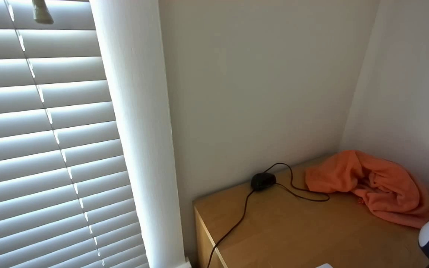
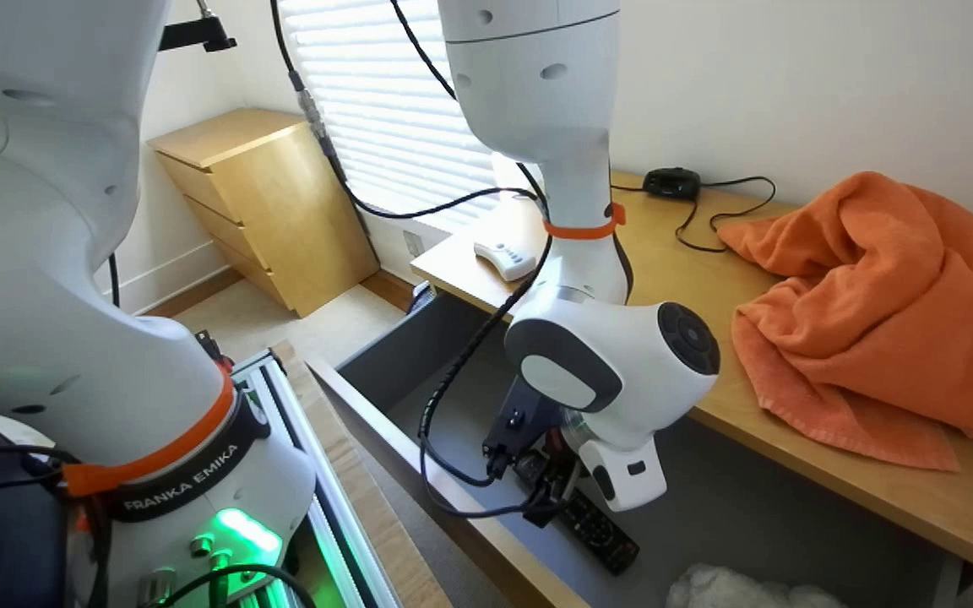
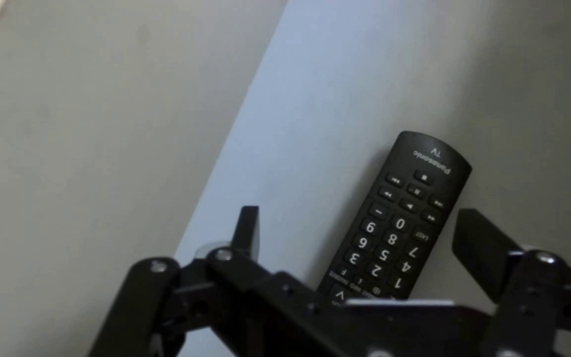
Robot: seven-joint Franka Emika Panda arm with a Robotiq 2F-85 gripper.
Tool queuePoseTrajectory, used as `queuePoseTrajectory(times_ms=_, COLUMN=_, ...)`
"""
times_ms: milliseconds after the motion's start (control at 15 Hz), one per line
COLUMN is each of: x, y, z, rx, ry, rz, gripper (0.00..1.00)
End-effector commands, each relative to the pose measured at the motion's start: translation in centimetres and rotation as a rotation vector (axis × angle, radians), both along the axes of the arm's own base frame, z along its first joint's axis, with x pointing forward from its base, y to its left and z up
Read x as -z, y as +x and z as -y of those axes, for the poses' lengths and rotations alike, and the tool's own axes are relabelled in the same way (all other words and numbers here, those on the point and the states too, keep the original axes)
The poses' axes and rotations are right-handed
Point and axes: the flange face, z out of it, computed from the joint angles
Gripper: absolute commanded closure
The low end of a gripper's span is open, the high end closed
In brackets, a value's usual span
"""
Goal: Move the black remote control from the drawer to the top of the chest
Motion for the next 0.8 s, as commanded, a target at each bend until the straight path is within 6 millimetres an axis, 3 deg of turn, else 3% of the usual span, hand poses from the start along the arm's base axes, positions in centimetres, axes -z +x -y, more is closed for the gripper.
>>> queuePoseTrajectory(times_ms=0, x=0.8, y=0.4, z=0.3, rx=0.028, ry=-0.014, rz=-0.025, gripper=0.0)
queuePoseTrajectory(times_ms=733, x=5.6, y=1.4, z=1.3, rx=0.124, ry=-0.031, rz=-0.001, gripper=0.0)
